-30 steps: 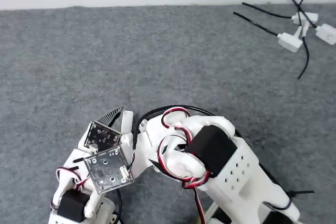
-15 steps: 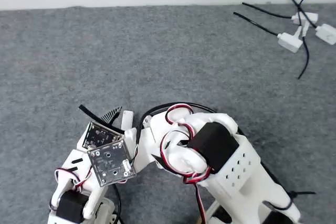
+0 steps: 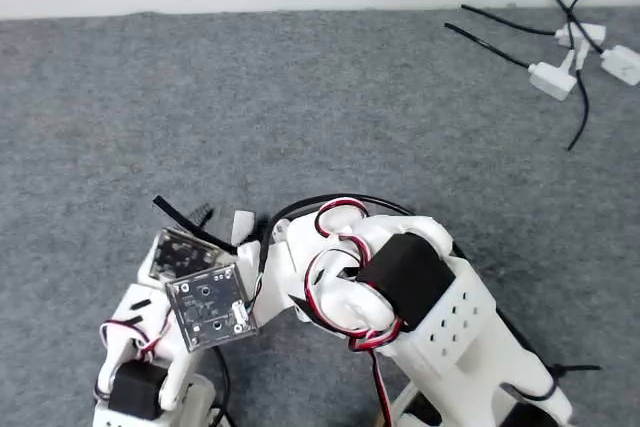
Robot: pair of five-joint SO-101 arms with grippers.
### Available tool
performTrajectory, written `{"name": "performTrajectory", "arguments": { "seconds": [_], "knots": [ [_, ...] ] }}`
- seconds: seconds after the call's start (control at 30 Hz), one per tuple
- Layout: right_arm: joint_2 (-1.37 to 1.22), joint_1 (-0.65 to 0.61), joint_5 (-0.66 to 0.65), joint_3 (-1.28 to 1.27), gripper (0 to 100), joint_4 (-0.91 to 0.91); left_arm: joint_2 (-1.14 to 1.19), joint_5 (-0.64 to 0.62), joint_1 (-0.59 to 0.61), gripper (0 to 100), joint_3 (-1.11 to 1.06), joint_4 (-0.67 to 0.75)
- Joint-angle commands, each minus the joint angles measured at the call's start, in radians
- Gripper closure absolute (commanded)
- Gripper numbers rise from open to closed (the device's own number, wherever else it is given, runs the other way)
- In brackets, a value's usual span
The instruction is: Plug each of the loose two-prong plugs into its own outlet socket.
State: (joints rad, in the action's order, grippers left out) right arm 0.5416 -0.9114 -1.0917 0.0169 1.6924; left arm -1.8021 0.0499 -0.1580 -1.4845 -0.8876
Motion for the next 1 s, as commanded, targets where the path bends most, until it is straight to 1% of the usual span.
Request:
{"name": "performTrajectory", "arguments": {
  "seconds": [0.0,0.07,0.2,0.33,0.47,0.63,0.7,0.87,0.97],
  "knots": [
    [0.067,0.024,0.025,0.006,98.9,-0.008,-0.017,-0.009,0.094,76,-0.007,0.081],
    [0.085,0.074,0.061,0.003,98.9,-0.008,-0.017,-0.037,0.103,76,-0.013,0.084],
    [0.105,0.185,0.098,-0.084,98.9,-0.027,-0.017,-0.035,0.103,76,-0.018,0.084],
    [0.150,0.239,0.149,-0.272,98.9,-0.137,-0.017,-0.034,0.103,76,-0.030,0.094],
    [0.231,0.246,0.230,-0.512,98.9,-0.317,-0.015,-0.034,0.104,76,-0.068,0.146],
    [0.325,0.246,0.345,-0.812,98.9,-0.562,-0.015,-0.034,0.104,76,-0.077,0.149],
    [0.354,0.249,0.364,-0.896,98.9,-0.641,-0.015,-0.034,0.104,76,-0.084,0.150],
    [0.374,0.268,0.374,-0.977,98.9,-0.702,-0.015,-0.034,0.104,76,-0.084,0.150],
    [0.374,0.269,0.407,-1.019,98.9,-0.757,-0.015,-0.032,0.104,76,-0.085,0.150]
  ]
}}
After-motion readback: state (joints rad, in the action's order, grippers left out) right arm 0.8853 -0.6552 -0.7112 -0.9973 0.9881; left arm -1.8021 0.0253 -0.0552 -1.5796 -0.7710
